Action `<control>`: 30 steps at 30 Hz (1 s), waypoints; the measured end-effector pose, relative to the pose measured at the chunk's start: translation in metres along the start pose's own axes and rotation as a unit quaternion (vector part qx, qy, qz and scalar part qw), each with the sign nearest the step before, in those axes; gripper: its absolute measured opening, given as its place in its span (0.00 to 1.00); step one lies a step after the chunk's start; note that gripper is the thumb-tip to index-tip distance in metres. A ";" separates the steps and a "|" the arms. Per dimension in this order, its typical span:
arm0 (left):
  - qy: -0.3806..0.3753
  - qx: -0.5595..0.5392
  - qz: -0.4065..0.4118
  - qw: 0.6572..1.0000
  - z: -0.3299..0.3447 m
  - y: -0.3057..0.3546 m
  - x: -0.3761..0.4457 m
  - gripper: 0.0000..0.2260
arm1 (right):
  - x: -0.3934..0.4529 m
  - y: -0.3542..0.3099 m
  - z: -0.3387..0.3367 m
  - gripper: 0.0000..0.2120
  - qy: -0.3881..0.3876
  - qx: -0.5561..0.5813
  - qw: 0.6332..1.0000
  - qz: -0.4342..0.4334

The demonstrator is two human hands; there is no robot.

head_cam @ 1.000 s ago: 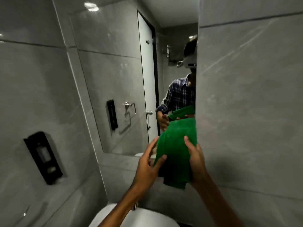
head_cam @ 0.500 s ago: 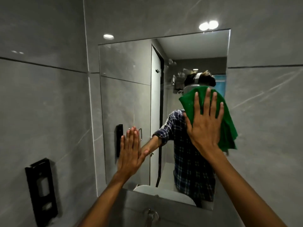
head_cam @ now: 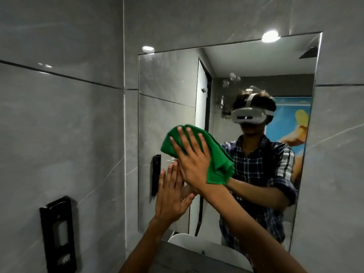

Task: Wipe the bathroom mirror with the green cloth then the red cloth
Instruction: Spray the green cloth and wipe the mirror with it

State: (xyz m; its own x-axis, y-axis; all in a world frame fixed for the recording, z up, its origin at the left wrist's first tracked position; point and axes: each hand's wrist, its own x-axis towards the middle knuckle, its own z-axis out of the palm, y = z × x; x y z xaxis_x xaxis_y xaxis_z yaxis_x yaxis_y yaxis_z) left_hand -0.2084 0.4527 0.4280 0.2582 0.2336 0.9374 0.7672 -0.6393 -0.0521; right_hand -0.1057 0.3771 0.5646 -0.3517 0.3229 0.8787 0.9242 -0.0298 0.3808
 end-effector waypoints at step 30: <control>-0.010 0.026 -0.004 1.000 -0.006 0.006 0.002 0.36 | 0.150 0.109 -0.077 0.31 0.164 -0.050 0.897 0.407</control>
State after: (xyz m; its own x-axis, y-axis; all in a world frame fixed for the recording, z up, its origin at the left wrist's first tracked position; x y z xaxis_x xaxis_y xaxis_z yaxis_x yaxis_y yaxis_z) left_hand -0.2069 0.4449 0.4314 0.2631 0.2543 0.9307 0.7988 -0.5984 -0.0623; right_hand -0.0694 0.3493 0.7597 0.3945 -0.1401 0.9081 0.8822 -0.2188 -0.4170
